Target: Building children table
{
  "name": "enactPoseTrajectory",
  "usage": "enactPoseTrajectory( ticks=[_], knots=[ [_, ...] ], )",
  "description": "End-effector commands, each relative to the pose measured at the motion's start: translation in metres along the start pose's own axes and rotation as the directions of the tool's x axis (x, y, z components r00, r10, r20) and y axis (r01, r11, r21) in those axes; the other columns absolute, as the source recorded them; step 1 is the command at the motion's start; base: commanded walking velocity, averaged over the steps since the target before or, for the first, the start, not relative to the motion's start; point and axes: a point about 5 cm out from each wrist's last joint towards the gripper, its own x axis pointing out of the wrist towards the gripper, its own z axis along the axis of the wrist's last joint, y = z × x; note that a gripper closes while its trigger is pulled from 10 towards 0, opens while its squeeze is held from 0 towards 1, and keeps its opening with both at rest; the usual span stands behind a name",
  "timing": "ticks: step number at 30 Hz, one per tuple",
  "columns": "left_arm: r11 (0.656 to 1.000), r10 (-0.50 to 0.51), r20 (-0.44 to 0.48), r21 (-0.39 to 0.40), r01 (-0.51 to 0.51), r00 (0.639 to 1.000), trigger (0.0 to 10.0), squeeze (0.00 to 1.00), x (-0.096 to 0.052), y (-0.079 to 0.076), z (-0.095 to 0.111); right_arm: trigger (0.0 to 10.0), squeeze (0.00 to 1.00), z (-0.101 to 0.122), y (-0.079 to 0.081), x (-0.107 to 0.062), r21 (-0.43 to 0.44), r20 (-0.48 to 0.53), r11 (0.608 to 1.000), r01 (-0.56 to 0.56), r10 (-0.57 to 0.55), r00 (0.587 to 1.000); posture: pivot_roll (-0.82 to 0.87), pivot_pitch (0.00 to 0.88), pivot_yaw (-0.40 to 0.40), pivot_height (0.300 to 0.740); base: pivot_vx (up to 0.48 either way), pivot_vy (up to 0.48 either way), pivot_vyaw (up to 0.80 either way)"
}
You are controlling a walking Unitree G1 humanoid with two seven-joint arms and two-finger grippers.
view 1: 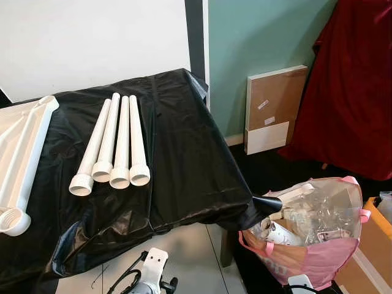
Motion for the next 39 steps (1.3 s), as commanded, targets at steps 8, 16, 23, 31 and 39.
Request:
enactPoseTrajectory(
  ticks=[8, 16, 23, 31, 39],
  knots=[
    [1.000, 0.014, -0.042, -0.010, -0.014, 0.999, 10.0, 0.00, -0.003, 0.002, -0.013, 10.0, 0.00, -0.005, 0.003, -0.001, 0.010, -0.016, 1.000, -0.009, 0.010, 1.000, -0.19, 0.000, 0.057, 0.740, 0.000, 0.000, 0.00],
    [0.999, 0.019, -0.055, -0.025, -0.020, 0.998, 10.0, 0.00, -0.005, 0.002, -0.018, 10.0, 0.00, 0.000, 0.002, 0.000, 0.020, 0.000, 1.000, -0.004, 0.004, 1.000, -0.18, 0.000, 0.049, 0.740, 0.000, 0.000, 0.00],
    [0.999, 0.024, -0.062, -0.032, -0.026, 0.998, 10.0, 0.00, -0.005, 0.000, -0.021, 10.0, 0.00, 0.005, 0.000, 0.002, 0.022, 0.009, 1.000, -0.007, 0.007, 1.000, -0.18, 0.000, 0.044, 0.740, 0.000, 0.000, 0.00],
    [0.999, 0.031, -0.061, -0.041, -0.033, 0.998, 10.0, 0.00, -0.005, -0.001, -0.021, 10.0, 0.00, 0.008, -0.005, 0.002, 0.044, 0.017, 0.999, 0.001, -0.002, 1.000, -0.17, 0.000, 0.040, 0.740, 0.000, 0.000, 0.00],
    [0.997, 0.039, -0.043, -0.069, -0.042, 0.998, 10.0, 0.00, -0.004, 0.000, -0.016, 10.0, 0.00, 0.027, -0.009, 0.005, 0.223, 0.101, 0.975, 0.014, -0.037, 0.994, -0.17, 0.000, 0.036, 0.740, 0.000, 0.000, 0.00]
  ],
)
